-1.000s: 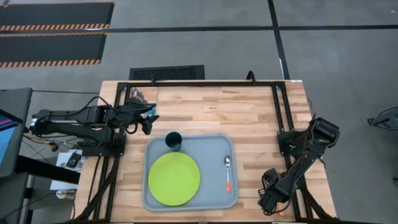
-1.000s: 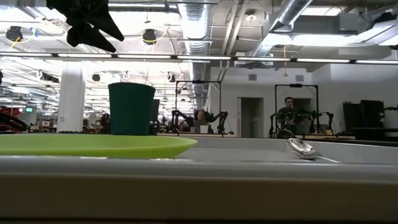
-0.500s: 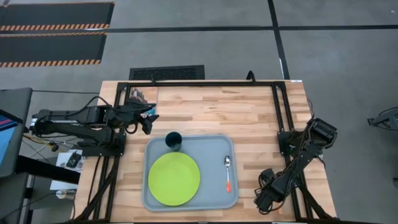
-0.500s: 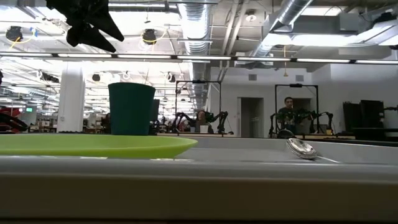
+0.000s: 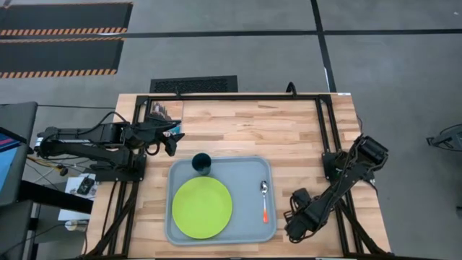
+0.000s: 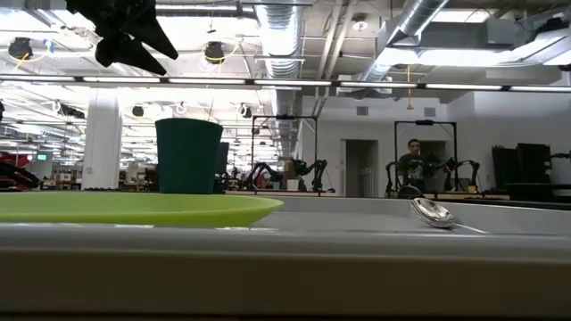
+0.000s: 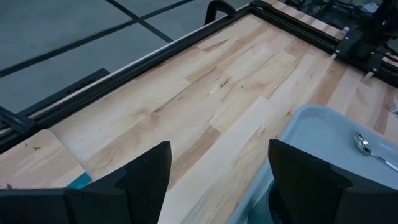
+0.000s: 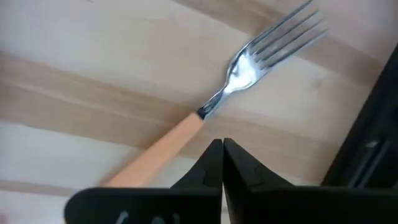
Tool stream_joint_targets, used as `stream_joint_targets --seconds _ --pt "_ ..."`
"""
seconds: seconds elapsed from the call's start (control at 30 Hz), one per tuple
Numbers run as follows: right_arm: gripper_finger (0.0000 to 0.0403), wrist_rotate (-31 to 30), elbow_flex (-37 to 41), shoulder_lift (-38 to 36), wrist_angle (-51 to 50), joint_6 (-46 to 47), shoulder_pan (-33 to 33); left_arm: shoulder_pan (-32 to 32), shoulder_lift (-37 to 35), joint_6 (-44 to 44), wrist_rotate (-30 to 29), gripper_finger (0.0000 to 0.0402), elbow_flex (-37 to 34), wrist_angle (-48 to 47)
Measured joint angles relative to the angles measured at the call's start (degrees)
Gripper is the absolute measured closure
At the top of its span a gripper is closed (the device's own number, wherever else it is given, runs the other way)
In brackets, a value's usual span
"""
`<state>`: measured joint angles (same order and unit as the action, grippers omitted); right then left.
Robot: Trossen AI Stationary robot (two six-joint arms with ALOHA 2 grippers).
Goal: Pick and place plate/cup/fork/spoon on tray
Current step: Put the orange fork on the gray serving tray to the left of the orange spoon
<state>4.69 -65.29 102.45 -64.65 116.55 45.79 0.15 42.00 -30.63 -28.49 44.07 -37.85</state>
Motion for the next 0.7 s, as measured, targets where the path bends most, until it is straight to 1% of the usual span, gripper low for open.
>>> stream_joint_targets --seconds 0.07,0.2,0.27,0.4,0.43,0.5,0.6,0.7 --pt "0.0363 -0.88 -0.36 -0.04 1.22 3.08 0.08 0.0 0.0 -0.02 0.0 0.0145 0.0 0.0" --pt "0.0311 -3.52 0.14 -0.02 3.08 6.92 1.29 0.0 0.0 -0.02 0.0 0.0145 0.0 0.0" --pt "0.0282 -4.62 0.88 0.04 2.75 9.01 1.89 0.0 0.02 0.19 0.0 0.0145 0.0 0.0" --pt "0.0222 -4.63 1.75 -0.09 1.25 13.01 2.69 0.0 0.02 0.42 0.2 0.0145 0.0 -0.03" --pt "0.0208 -5.62 2.1 -0.09 1.1 15.37 2.96 0.01 0.01 0.42 0.24 0.0145 0.0 0.01" --pt "0.0187 -7.29 3.39 -0.13 -0.09 17.23 3.09 0.0 0.02 0.46 -0.02 0.0145 0.0 0.0" --pt "0.0173 -8.24 5.67 -0.52 -1.25 15.62 2.48 0.13 0.02 0.52 -0.9 0.0145 0.0 0.22" --pt "0.0174 -7.91 7.65 -3.58 -2.33 9.04 1.54 0.97 0.0 0.58 0.0 0.0145 0.0 0.46"
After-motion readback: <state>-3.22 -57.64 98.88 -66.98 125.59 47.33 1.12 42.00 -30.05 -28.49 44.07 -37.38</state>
